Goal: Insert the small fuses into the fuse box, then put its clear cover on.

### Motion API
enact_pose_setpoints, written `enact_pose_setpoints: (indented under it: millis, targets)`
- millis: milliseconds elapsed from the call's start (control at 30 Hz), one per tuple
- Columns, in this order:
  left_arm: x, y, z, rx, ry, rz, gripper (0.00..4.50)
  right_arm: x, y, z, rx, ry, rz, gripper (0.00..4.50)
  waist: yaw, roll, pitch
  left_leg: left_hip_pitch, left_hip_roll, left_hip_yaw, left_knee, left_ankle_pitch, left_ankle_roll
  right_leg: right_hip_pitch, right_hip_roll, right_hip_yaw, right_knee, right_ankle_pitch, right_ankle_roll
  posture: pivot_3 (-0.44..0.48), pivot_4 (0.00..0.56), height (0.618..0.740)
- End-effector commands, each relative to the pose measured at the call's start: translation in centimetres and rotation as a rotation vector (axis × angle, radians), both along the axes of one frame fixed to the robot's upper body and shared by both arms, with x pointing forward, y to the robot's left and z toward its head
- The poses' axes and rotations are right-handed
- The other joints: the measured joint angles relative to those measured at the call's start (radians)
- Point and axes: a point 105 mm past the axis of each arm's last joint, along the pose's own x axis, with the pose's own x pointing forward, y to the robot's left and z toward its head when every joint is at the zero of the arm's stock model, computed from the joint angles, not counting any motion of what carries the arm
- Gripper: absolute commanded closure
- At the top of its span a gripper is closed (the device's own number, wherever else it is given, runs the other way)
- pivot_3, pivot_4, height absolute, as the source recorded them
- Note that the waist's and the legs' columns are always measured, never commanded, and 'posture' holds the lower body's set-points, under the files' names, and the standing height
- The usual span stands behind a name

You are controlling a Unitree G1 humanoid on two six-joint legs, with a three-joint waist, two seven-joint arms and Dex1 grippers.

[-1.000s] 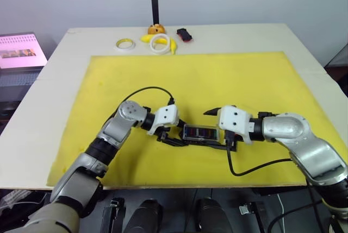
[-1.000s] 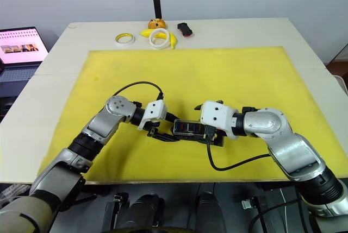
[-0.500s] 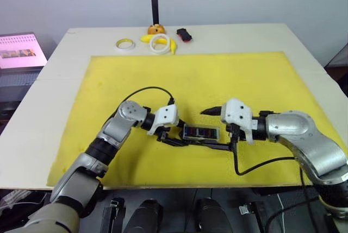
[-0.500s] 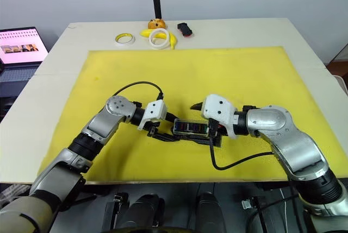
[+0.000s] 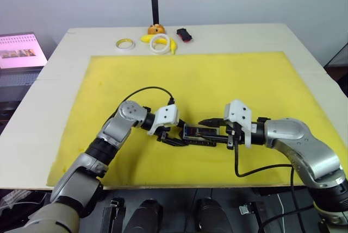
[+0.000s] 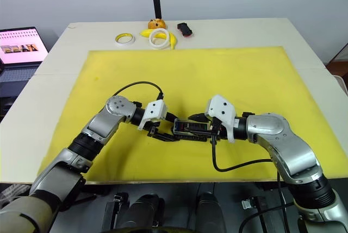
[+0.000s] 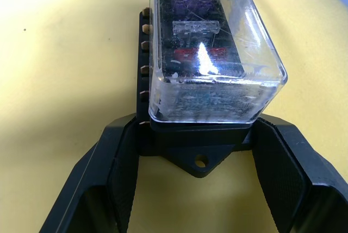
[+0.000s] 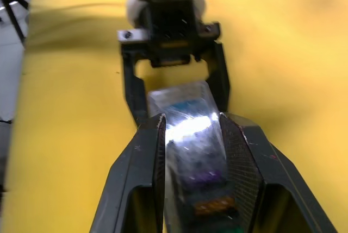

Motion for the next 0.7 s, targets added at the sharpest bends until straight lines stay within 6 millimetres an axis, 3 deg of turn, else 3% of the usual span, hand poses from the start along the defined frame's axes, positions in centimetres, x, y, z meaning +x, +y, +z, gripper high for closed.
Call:
enact_pose_setpoints:
  millis: [33,567,700]
  targets:
    - [0.1,-0.2,1.1,-0.029,-0.037,-0.002,1.98,-0.3,0.3,-0.1,0.004,0.003,0.022,2.89,0.000,0.000,0.000,0.000,0.000,0.000,0.000,0.000,0.000,0.000,0.000,0.000,0.000,0.000,0.000,0.000,0.150,0.740]
    - [0.1,-0.2,1.1,-0.029,-0.044,-0.003,1.98,1.0,-1.5,-4.1,-0.109,0.232,-0.145,2.89,0.000,0.000,0.000,0.002,0.000,0.000,0.000,0.000,0.000,0.002,0.000,0.000,0.000,0.000,0.000,0.000,0.150,0.740]
    - [0.1,-0.2,1.1,-0.028,-0.046,-0.002,1.98,-0.2,-1.5,-4.4,-0.125,0.256,-0.090,2.89,0.001,0.000,0.000,0.002,0.000,0.000,0.000,0.000,0.000,0.002,0.000,0.000,0.000,0.000,0.000,0.000,0.150,0.740]
